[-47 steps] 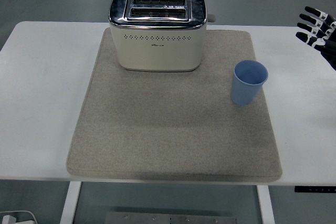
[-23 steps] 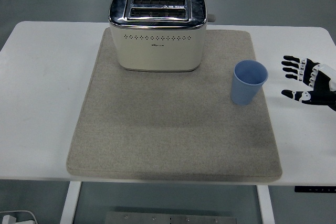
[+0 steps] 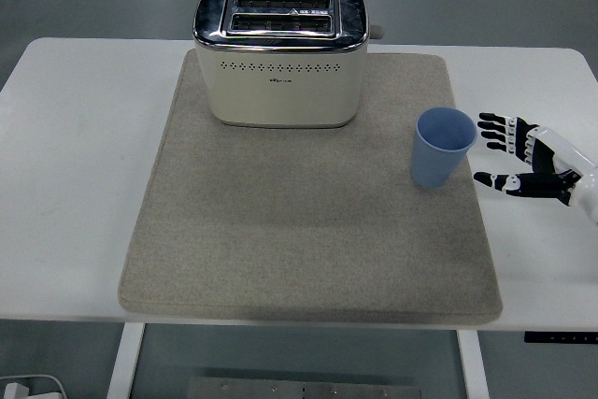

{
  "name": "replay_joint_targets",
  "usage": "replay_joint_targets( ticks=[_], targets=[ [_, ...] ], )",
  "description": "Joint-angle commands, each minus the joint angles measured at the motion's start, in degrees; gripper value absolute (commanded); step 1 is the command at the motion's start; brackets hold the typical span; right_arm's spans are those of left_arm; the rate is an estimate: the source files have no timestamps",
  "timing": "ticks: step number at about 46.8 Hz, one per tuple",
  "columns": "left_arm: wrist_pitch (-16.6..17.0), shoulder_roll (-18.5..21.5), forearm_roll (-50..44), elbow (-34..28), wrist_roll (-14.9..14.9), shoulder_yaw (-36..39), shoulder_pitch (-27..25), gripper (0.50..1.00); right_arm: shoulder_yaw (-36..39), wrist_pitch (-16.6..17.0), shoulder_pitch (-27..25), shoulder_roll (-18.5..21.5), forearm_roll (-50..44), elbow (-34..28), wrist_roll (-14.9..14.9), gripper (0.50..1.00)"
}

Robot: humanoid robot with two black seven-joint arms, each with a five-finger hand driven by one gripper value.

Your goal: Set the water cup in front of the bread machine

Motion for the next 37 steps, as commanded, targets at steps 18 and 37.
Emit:
replay_joint_targets(
  ticks=[18,37],
  targets=[
    [0.0,0.0,0.0,0.0,0.0,0.0,0.0,1.000,-1.4,-1.8,0.9,4.1,0.2,-2.8,-1.2,0.913],
    [0.0,0.0,0.0,0.0,0.0,0.0,0.0,1.000,-1.1,-2.3,1.1,7.5,0.2,-3.6,-2.8,0.913]
  ],
)
